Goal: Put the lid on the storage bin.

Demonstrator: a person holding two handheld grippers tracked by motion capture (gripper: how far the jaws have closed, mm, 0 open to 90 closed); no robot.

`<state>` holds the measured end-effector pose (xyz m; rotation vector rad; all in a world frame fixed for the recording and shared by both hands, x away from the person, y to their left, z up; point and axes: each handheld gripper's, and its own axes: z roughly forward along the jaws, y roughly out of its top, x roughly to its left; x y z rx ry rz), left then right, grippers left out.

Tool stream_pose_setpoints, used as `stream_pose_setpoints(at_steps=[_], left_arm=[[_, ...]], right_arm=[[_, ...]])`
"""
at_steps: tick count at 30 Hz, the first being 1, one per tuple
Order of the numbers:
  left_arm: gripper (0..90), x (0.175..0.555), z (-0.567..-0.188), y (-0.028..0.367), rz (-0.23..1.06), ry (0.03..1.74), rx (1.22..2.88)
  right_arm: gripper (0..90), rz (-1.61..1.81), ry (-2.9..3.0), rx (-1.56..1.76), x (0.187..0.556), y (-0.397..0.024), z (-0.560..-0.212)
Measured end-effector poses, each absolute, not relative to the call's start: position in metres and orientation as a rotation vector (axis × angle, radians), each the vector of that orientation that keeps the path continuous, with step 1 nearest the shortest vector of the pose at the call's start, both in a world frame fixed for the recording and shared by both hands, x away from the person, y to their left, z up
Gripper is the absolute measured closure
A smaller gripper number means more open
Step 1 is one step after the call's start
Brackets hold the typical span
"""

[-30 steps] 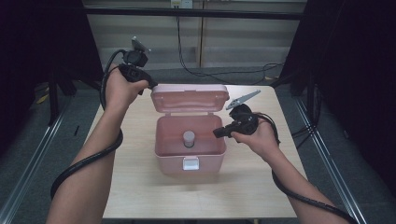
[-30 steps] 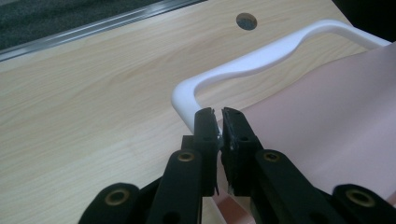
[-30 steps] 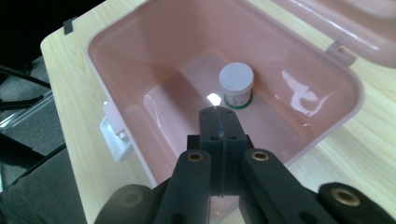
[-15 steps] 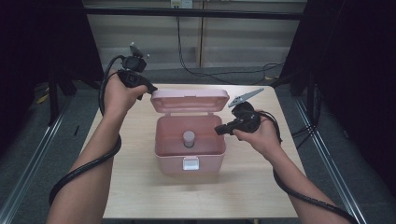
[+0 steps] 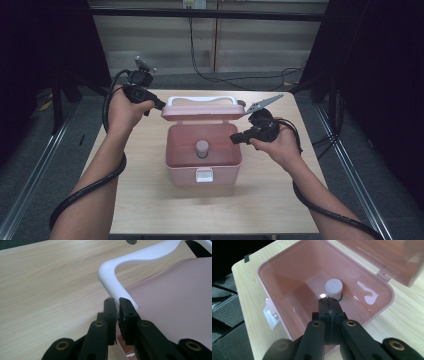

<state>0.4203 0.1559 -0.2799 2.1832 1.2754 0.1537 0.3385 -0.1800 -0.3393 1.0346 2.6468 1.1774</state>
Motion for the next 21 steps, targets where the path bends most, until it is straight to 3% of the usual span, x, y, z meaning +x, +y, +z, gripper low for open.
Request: stream_pose_setpoints(at_steps=[12, 21], left_arm=[[82.3, 0.418, -0.289, 0.159, 0.151, 1.282, 2.190], [70.7, 0.416, -0.296, 0.165, 0.174, 1.298, 2.169]], right_arm=[[90.0, 1.190, 2.643, 1.027, 0.335, -0.188, -0.347], [90.0, 1.183, 2.655, 1.004, 0.329, -0.188, -0.352]])
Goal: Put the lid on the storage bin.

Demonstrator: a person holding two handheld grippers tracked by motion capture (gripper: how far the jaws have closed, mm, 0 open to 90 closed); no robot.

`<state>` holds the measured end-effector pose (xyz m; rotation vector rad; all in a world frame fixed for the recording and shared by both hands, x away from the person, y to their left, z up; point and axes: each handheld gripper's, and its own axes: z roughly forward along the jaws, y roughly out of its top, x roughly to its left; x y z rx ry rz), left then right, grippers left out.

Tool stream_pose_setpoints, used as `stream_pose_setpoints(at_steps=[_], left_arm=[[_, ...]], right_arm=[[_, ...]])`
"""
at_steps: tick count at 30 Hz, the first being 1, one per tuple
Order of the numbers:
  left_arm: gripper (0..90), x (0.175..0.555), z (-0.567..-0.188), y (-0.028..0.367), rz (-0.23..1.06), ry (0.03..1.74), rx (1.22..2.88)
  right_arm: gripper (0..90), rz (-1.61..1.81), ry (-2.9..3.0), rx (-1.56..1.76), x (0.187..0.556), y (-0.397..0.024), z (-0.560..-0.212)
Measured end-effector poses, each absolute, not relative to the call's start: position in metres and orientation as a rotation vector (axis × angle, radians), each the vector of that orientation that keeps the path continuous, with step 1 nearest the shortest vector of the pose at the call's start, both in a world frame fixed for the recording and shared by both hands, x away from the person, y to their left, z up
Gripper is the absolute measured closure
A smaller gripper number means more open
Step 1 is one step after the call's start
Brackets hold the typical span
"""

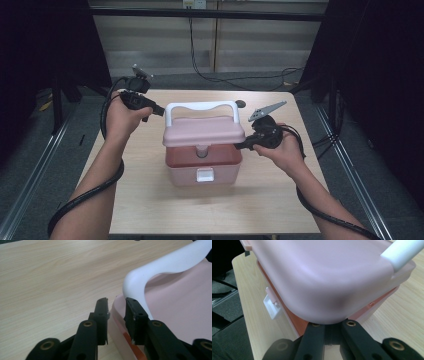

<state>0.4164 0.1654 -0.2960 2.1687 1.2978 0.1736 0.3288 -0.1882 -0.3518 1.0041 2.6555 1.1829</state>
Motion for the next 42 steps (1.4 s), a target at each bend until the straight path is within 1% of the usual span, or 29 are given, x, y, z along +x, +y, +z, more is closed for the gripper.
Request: stream_pose_setpoints(at_steps=[8, 17, 22, 28, 32, 36, 42], left_arm=[[61.7, 0.416, -0.304, 0.175, 0.152, 1.342, 2.152], [45.4, 0.414, -0.316, 0.189, 0.174, 1.386, 2.112], [40.3, 0.411, -0.321, 0.194, 0.181, 1.393, 2.103], [37.3, 0.408, -0.328, 0.198, 0.186, 1.393, 2.117], [37.0, 0.407, -0.332, 0.201, 0.187, 1.398, 2.120], [35.9, 0.407, -0.336, 0.202, 0.193, 1.402, 2.118], [34.2, 0.406, -0.341, 0.204, 0.198, 1.399, 2.124]], right_arm=[[90.0, 1.177, 2.672, 0.985, 0.323, -0.188, -0.359], [89.6, 1.167, 2.682, 0.957, 0.317, -0.187, -0.365], [87.5, 1.171, 2.689, 0.957, 0.314, -0.188, -0.370], [85.4, 1.178, 2.700, 0.952, 0.311, -0.187, -0.374], [83.9, 1.164, 2.704, 0.948, 0.310, -0.187, -0.373], [80.2, 1.147, 2.701, 0.938, 0.308, -0.186, -0.371], [77.3, 1.135, 2.701, 0.948, 0.304, -0.192, -0.372]])
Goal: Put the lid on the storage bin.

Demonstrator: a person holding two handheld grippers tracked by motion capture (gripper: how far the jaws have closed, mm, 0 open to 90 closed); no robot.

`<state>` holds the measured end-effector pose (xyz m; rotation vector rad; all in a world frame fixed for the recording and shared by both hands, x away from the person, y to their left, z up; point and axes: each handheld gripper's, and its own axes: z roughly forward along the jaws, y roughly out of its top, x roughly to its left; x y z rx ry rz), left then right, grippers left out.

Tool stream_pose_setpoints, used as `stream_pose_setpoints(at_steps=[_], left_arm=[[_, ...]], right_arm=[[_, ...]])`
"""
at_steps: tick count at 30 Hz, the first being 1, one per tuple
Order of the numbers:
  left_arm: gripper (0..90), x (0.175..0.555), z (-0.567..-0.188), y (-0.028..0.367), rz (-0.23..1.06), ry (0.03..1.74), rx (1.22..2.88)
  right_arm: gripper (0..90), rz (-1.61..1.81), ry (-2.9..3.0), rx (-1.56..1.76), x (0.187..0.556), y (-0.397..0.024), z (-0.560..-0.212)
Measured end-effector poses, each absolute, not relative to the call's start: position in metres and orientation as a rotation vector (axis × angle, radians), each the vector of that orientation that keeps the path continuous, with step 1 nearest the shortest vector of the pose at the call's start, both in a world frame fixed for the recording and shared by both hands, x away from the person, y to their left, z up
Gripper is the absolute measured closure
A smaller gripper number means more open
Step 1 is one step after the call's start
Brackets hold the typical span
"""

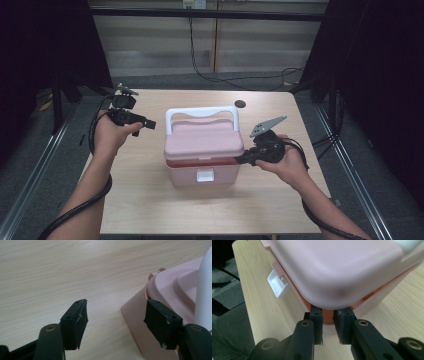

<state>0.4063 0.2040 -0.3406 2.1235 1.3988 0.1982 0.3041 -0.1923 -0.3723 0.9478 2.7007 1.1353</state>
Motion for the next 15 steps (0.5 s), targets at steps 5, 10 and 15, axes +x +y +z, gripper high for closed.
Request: stream_pose_setpoints(at_steps=[5, 10, 15], left_arm=[[32.5, 0.4057, -0.3436, 0.2056, 0.201, 1.407, 2.121], [30.5, 0.4043, -0.3455, 0.2086, 0.209, 1.409, 2.111], [26.6, 0.4025, -0.3499, 0.2125, 0.226, 1.401, 2.117]], right_arm=[[75.3, 1.181, 2.681, 0.956, 0.3028, -0.1977, -0.3738], [71.3, 1.217, 2.672, 0.958, 0.3028, -0.1991, -0.3757], [60.2, 1.192, 2.659, 0.950, 0.3012, -0.2005, -0.3741]])
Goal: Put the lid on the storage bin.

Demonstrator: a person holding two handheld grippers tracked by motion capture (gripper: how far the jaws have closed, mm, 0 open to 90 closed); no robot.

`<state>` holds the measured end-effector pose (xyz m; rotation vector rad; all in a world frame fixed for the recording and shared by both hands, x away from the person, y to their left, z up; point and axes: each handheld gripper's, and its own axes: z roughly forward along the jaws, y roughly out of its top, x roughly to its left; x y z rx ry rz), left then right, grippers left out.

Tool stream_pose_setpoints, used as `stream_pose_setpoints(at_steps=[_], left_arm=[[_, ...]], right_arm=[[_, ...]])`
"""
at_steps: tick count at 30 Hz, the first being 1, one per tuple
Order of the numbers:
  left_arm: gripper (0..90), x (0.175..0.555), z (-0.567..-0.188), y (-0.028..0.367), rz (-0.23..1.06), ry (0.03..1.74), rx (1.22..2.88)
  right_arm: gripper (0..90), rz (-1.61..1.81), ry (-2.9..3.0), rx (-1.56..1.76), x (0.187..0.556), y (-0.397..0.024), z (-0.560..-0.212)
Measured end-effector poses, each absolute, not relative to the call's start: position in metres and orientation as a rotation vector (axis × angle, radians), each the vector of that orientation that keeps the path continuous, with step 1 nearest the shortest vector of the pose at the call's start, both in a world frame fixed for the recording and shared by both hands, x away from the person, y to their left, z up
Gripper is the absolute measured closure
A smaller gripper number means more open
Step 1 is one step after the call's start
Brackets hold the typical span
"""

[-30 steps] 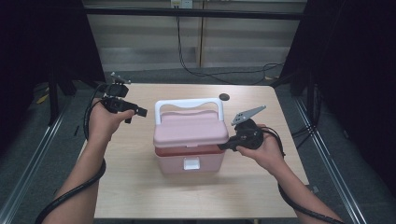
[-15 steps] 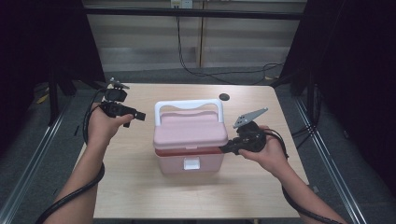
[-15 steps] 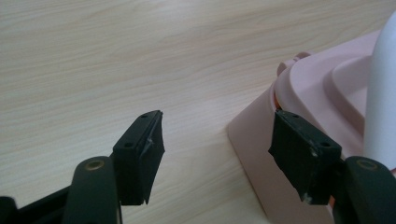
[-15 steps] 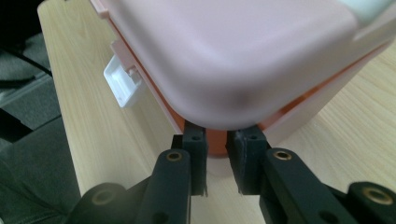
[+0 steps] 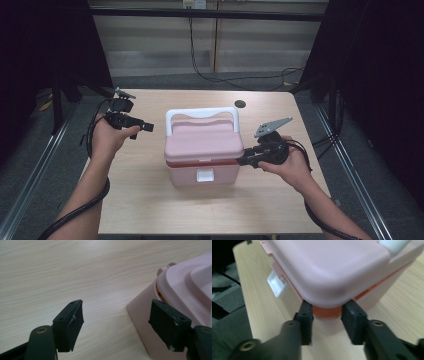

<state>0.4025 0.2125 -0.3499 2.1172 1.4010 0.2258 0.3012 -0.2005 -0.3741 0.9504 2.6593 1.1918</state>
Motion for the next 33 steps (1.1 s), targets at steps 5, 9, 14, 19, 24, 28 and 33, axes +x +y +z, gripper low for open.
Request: stream_pose_setpoints(at_steps=[5, 9, 14, 19, 24, 28, 33], left_arm=[[25.3, 0.400, -0.356, 0.217, 0.218, 1.410, 2.109], [25.1, 0.399, -0.359, 0.220, 0.217, 1.413, 2.108], [24.1, 0.397, -0.361, 0.223, 0.233, 1.410, 2.099], [22.8, 0.395, -0.367, 0.227, 0.232, 1.409, 2.101], [22.2, 0.391, -0.374, 0.231, 0.220, 1.420, 2.084], [21.8, 0.389, -0.379, 0.235, 0.217, 1.413, 2.080], [21.4, 0.384, -0.387, 0.241, 0.203, 1.411, 2.071]], right_arm=[[54.9, 1.100, 2.700, 0.966, 0.298, -0.203, -0.384], [53.3, 1.150, 2.686, 0.983, 0.295, -0.206, -0.391], [45.5, 1.162, 2.669, 0.998, 0.294, -0.209, -0.395], [39.6, 1.189, 2.642, 0.995, 0.290, -0.217, -0.399], [33.5, 1.198, 2.622, 1.025, 0.287, -0.225, -0.408], [30.7, 1.177, 2.631, 1.050, 0.285, -0.228, -0.415], [27.6, 1.165, 2.624, 1.050, 0.281, -0.232, -0.422]])
